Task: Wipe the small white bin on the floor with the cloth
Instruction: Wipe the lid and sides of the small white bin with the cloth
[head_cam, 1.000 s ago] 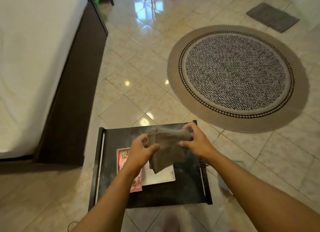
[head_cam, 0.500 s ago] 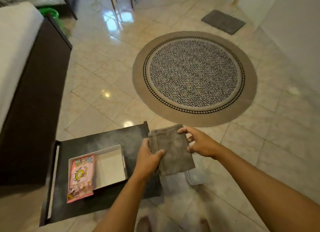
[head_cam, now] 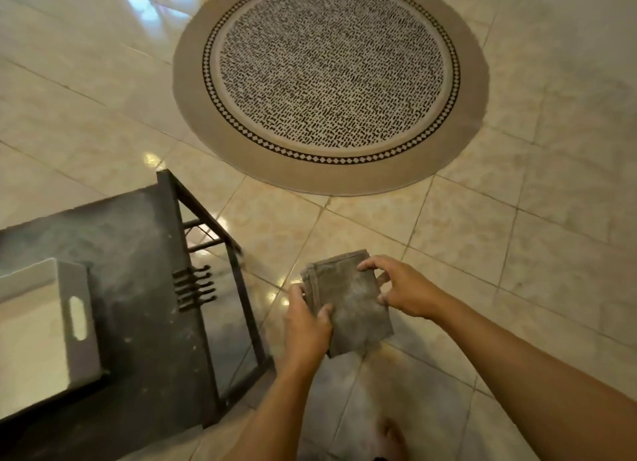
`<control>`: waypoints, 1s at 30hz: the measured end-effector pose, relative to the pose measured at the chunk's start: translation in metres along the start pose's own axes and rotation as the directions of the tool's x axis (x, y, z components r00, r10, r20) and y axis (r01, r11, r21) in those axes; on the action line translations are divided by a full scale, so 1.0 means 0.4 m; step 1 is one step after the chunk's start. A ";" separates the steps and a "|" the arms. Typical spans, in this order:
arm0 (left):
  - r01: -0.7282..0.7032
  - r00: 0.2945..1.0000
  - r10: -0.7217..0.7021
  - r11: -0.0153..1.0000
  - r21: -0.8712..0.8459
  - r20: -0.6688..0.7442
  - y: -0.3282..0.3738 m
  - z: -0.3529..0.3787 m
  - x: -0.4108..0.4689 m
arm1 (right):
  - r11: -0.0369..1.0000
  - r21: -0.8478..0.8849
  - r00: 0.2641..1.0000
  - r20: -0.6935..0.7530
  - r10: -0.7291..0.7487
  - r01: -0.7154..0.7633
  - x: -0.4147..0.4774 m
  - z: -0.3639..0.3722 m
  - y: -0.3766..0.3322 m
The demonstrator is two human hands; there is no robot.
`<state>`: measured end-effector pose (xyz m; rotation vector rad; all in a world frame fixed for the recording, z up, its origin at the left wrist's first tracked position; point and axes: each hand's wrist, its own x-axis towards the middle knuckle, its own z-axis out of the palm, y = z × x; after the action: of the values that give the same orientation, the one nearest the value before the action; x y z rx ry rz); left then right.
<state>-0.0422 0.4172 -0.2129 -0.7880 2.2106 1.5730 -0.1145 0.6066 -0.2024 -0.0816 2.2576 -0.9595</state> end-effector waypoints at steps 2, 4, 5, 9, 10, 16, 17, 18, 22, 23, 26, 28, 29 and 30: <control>-0.021 1.000 0.022 0.999 0.045 -0.011 -0.066 0.042 0.050 | 1.000 0.001 0.999 -0.029 -0.017 0.017 0.046 0.037 0.073; -0.012 1.000 0.013 0.998 0.063 -0.012 -0.119 0.075 0.089 | 1.000 0.012 0.994 -0.111 0.000 0.002 0.086 0.065 0.139; -0.011 1.000 0.011 0.998 0.063 -0.003 -0.146 0.090 0.106 | 0.999 0.021 0.986 -0.163 0.029 -0.026 0.104 0.076 0.171; -0.071 0.996 0.075 0.993 0.094 -0.037 -0.219 0.125 0.137 | 0.986 0.077 0.979 -0.127 0.158 -0.149 0.146 0.112 0.277; -0.095 0.994 0.101 0.991 0.096 -0.053 -0.234 0.128 0.140 | 0.982 0.102 0.981 -0.092 0.170 -0.160 0.148 0.122 0.295; -0.217 0.974 0.222 0.971 0.097 -0.042 -0.304 0.143 0.157 | 0.954 0.294 0.996 -0.059 0.071 -0.050 0.129 0.177 0.337; -0.233 0.971 0.238 0.966 0.113 -0.032 -0.309 0.142 0.154 | 0.952 0.303 0.997 -0.056 0.052 -0.032 0.122 0.181 0.339; -0.258 0.963 0.266 0.954 0.149 -0.036 -0.311 0.138 0.147 | 0.951 0.309 0.998 -0.044 0.035 -0.020 0.114 0.183 0.340; -0.366 0.877 0.474 0.769 0.524 -0.083 -0.315 0.117 0.093 | 0.957 0.289 0.999 -0.037 0.014 -0.002 0.061 0.206 0.335; -0.398 0.858 0.513 0.706 0.586 -0.035 -0.318 0.119 0.079 | 0.958 0.287 0.999 -0.040 0.028 -0.016 0.046 0.214 0.339; -0.522 0.801 0.556 0.469 0.712 0.221 -0.334 0.146 0.055 | 0.945 0.322 0.998 -0.017 0.064 -0.055 0.018 0.226 0.346; -0.562 0.785 0.514 0.354 0.748 0.346 -0.336 0.167 0.062 | 0.945 0.323 0.998 0.001 0.057 -0.054 0.019 0.207 0.339; -0.566 0.786 0.493 0.330 0.756 0.373 -0.337 0.177 0.072 | 0.947 0.317 0.999 0.008 0.045 -0.045 0.026 0.198 0.334; -0.569 0.786 0.478 0.314 0.760 0.391 -0.340 0.186 0.083 | 0.948 0.315 0.999 0.022 0.034 -0.039 0.034 0.193 0.329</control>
<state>0.0082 0.4454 -0.3606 0.3787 2.8509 0.3835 -0.0526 0.6509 -0.3354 0.0933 2.0543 -1.2816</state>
